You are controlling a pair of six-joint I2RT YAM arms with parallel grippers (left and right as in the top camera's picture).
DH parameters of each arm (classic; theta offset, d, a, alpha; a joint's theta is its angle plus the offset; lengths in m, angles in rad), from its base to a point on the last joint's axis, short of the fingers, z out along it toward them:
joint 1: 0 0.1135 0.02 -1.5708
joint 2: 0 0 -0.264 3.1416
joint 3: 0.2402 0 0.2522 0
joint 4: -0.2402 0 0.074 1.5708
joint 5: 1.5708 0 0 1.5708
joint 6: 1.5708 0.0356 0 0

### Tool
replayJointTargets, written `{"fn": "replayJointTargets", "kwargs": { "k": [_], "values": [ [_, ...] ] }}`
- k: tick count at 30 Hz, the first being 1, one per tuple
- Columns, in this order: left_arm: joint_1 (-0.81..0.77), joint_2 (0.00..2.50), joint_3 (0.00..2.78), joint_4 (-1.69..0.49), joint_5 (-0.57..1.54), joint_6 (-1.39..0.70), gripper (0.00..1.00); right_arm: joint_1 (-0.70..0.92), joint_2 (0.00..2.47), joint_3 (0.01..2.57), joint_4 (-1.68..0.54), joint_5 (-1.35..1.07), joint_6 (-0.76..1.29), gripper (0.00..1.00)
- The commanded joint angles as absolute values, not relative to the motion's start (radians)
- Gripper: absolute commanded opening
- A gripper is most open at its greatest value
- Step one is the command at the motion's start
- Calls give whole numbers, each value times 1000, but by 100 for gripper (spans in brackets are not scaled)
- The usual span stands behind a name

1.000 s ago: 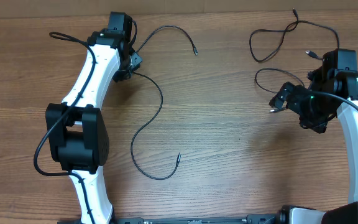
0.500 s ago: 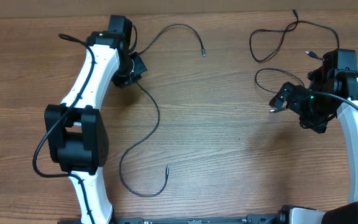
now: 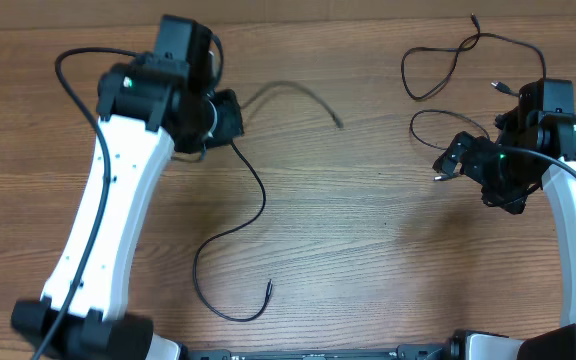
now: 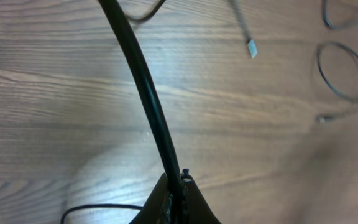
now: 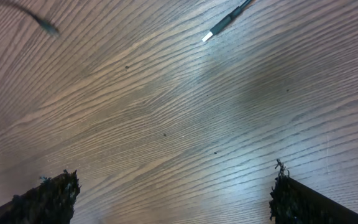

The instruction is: Untangle cables

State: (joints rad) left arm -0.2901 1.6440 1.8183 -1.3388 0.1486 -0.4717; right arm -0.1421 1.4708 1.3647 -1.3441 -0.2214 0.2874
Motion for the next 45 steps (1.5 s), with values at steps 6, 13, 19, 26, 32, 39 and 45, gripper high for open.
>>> {"fn": "replayJointTargets", "kwargs": {
  "k": [6, 13, 19, 26, 32, 39, 45],
  "values": [
    [-402, 1541, 1824, -1384, 50, -461, 4, -137, 1451, 1358, -1339, -225, 286, 100],
    [-397, 1567, 1818, -1406, -53, -465, 4, -137, 1451, 1358, -1339, -225, 286, 100],
    [-394, 1639, 1818, -1471, -41, -464, 15, -137, 1451, 1358, -1339, -225, 286, 100],
    [-394, 1734, 1818, -1545, -26, -464, 21, -137, 1451, 1358, -1339, -225, 286, 100],
    [-393, 1761, 1819, -1555, -27, -464, 84, -137, 1451, 1358, -1339, -225, 286, 100],
    [-392, 1760, 1853, -1592, -30, -464, 86, -137, 1451, 1358, -1339, -225, 286, 100],
    [-391, 1757, 1991, -1680, -37, -465, 90, -137, 1451, 1358, -1339, -225, 286, 100]
  ]
}}
